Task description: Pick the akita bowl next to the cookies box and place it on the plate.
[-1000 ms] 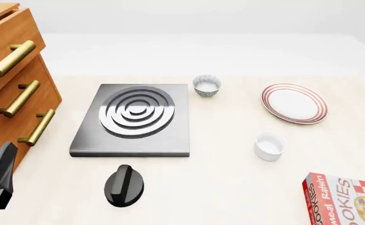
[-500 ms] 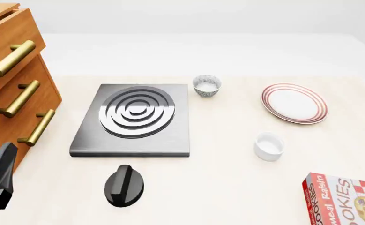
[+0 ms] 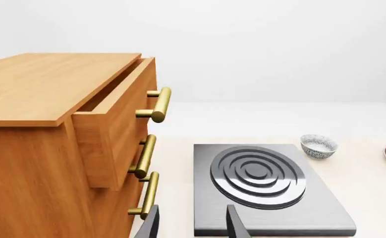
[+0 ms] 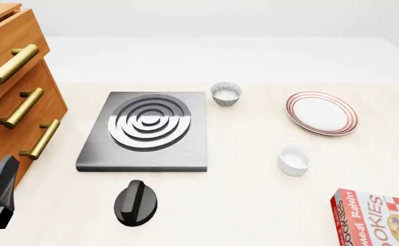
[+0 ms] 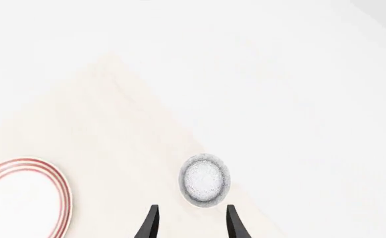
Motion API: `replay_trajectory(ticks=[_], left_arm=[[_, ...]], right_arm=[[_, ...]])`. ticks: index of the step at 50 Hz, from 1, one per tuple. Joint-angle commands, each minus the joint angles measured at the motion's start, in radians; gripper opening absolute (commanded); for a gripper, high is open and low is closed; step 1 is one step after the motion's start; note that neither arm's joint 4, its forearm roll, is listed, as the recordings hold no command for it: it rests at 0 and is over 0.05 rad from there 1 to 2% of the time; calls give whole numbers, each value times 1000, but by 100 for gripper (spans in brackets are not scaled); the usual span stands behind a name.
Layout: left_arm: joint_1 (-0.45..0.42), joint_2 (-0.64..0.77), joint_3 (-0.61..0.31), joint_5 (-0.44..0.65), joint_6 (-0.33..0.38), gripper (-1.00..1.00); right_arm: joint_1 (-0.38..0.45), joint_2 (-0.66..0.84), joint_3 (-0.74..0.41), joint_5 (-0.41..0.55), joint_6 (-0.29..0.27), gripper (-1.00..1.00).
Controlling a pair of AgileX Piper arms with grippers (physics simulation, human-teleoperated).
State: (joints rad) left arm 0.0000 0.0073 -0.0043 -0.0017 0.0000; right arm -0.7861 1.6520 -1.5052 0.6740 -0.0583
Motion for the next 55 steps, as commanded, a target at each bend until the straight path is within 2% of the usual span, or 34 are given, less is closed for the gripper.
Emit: replay_trajectory(ticks=[1,17,18,28,39,44,55], left_arm=[[0,0,0,0,0,100],[0,0,0,0,0,100],[0,0,0,0,0,100],[0,0,0,0,0,100],[0,0,0,0,0,100],[0,0,0,0,0,100],[0,0,0,0,0,100]], right_arm=[[-55,60,-62,9,13,100],[-103,178,-164,23,16,100],[-136,250,-138,-38,-5,100],[-147,287,-114,-78,0,100],[-151,347,-72,-132,-20,100],[-128,355,-49,-158,-4,100],[-114,396,-29,-197,-16,100]])
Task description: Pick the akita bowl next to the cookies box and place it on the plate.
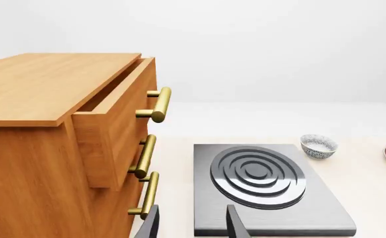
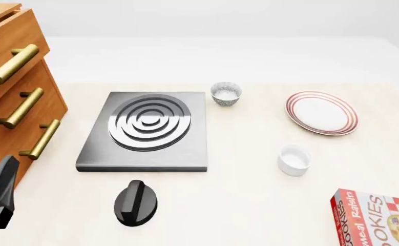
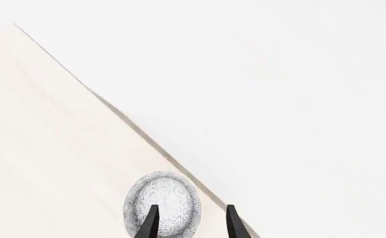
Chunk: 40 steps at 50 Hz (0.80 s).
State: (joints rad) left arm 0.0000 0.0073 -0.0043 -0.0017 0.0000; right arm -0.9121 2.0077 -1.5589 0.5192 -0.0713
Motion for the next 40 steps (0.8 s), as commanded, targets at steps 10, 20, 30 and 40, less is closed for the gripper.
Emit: replay_trajectory(ticks=[10,20,30,40], left_arm=[[0,0,0,0,0,100],[0,0,0,0,0,100],[0,0,0,0,0,100],[0,0,0,0,0,100]], right_arm=[[5,92,33,-75,-16,100],[3,123,44,-98,-20,100],[3,140,48,-103,-24,100],[-8,156,41,-97,-40,100]])
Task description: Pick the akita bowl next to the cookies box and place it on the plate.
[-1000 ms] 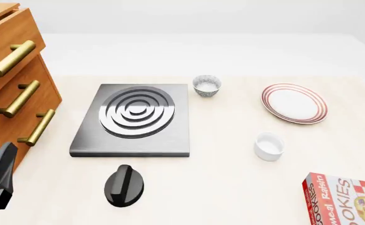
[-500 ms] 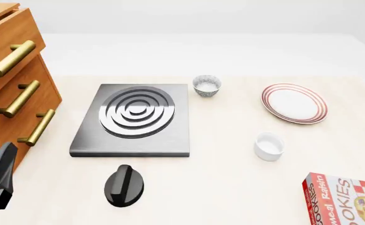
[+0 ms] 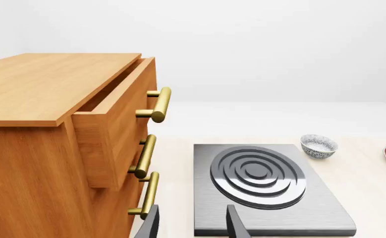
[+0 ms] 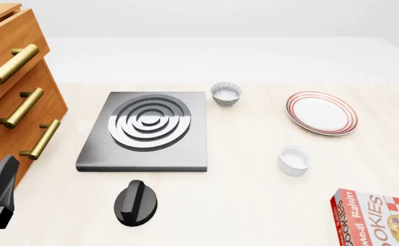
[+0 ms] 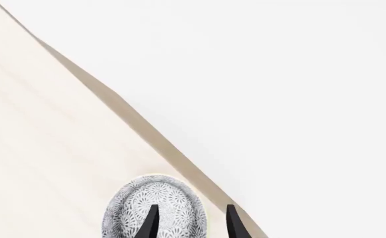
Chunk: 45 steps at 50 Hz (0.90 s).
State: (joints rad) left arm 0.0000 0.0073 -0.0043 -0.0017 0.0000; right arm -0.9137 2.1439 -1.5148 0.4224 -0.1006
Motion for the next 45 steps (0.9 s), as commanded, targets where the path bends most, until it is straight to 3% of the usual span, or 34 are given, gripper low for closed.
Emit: replay_trajectory(ticks=[1,15,16,29,45], left_arm=[[0,0,0,0,0,100],[0,0,0,0,0,100],[0,0,0,0,0,100],[0,0,0,0,0,100],[0,0,0,0,0,100]], right_arm=[[-8,22,-5,1,-13,100],[1,42,-17,9,-26,100],[0,43,-16,7,-28,-100],[-8,12,-13,33,-36,-100],[14,-216,17,144,10,-100]])
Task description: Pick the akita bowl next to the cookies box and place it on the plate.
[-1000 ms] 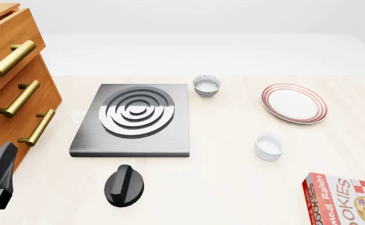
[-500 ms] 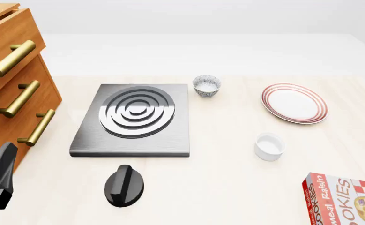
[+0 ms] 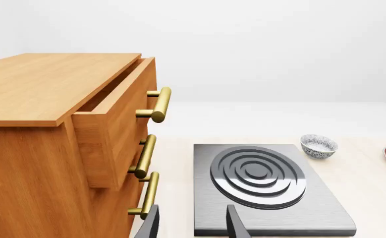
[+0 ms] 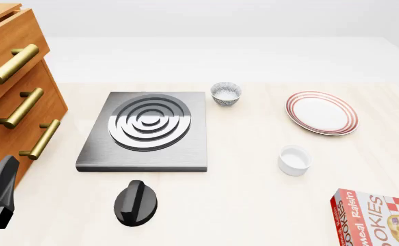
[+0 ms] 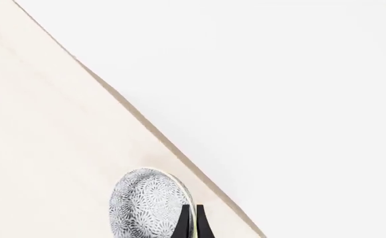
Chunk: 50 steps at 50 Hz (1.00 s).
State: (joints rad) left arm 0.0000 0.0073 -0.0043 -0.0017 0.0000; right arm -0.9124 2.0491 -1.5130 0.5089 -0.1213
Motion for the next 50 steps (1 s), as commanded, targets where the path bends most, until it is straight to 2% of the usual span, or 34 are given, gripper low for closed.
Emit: replay_trajectory(ticks=[1,5,7,9,13,14,17,24,37,40,41,45,50], left_arm=[[0,0,0,0,0,100],[0,0,0,0,0,100],[0,0,0,0,0,100],[0,0,0,0,0,100],[0,0,0,0,0,100],[0,0,0,0,0,100],[0,0,0,0,0,100],[0,0,0,0,0,100],[0,0,0,0,0,100],[0,0,0,0,0,100],[0,0,0,0,0,100],[0,0,0,0,0,100],[0,0,0,0,0,100]], right_arm=[[16,-131,17,61,37,-100],[26,-177,24,78,44,-100],[24,-197,27,84,5,-100],[40,-223,29,95,50,-100],[57,-256,34,108,63,-100],[106,-277,60,111,113,-100],[99,-289,55,121,93,-100],[160,-339,65,145,132,-100],[220,-377,21,210,140,-100],[236,-383,18,219,153,-100],[255,-384,29,221,182,-100],[270,-378,41,224,225,-100],[276,-364,51,219,241,-100]])
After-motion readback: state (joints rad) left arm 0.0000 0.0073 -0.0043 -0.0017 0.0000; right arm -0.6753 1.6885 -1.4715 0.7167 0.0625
